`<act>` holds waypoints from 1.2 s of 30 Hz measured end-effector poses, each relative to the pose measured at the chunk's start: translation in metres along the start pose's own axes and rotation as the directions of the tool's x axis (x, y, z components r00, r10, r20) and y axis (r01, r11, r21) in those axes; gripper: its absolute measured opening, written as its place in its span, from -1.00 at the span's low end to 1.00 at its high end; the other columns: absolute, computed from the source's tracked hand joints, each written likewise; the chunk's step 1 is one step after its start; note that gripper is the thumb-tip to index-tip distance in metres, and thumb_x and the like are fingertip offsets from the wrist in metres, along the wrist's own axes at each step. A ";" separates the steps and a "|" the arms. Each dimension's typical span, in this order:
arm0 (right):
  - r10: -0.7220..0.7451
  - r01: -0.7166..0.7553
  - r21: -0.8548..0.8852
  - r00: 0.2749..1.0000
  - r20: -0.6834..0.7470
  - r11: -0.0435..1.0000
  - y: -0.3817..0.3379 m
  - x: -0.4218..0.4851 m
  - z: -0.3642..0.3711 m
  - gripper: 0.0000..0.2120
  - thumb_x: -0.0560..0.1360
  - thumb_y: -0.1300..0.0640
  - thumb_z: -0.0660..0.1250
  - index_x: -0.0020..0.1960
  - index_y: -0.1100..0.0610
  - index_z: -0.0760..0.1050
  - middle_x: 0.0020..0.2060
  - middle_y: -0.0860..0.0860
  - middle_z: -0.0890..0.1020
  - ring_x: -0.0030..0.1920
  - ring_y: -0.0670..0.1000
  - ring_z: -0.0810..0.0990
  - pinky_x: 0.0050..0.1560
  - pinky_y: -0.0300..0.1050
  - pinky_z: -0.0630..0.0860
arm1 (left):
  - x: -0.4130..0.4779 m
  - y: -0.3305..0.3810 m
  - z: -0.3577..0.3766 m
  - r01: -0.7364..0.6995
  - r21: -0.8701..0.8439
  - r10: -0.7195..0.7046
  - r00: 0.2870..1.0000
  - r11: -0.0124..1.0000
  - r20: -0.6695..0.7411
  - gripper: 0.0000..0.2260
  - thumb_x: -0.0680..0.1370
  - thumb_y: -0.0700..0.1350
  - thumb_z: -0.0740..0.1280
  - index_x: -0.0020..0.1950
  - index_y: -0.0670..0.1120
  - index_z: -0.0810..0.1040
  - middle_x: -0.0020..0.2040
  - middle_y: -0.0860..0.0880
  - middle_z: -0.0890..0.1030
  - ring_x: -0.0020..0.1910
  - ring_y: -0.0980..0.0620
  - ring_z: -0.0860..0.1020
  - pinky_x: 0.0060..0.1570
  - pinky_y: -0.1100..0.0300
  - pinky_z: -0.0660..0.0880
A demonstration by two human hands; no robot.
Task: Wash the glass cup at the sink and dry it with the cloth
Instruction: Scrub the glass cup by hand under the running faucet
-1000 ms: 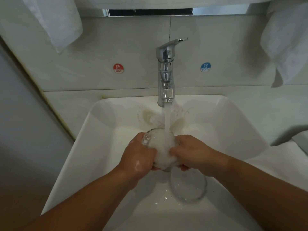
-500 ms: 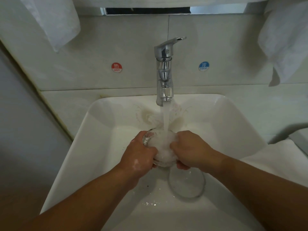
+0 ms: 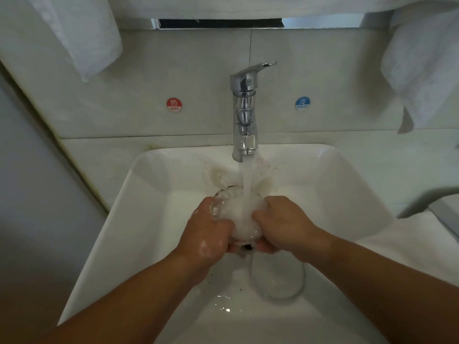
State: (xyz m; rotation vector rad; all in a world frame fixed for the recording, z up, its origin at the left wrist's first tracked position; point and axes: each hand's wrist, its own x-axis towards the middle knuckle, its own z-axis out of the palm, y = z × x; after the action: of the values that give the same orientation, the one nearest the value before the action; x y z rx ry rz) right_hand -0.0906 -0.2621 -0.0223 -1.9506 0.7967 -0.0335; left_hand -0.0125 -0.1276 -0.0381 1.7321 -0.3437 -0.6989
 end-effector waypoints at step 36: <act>0.063 -0.054 -0.066 0.988 0.143 0.996 0.001 -0.001 -0.005 -0.85 0.53 0.28 0.23 -0.11 0.26 0.57 -0.42 0.14 0.59 -0.52 0.01 0.54 -0.50 -0.23 0.46 | -0.002 0.002 -0.007 0.048 0.126 -0.056 0.996 0.991 0.066 -0.61 0.52 -0.38 0.23 0.21 0.03 0.55 0.02 -0.21 0.65 -0.28 -0.12 0.61 -0.39 0.18 0.54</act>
State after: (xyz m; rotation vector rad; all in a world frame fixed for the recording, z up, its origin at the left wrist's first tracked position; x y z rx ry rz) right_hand -0.0937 -0.2658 -0.0204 -1.9623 0.7658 0.1685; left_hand -0.0093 -0.1213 -0.0342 1.8430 -0.3982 -0.7909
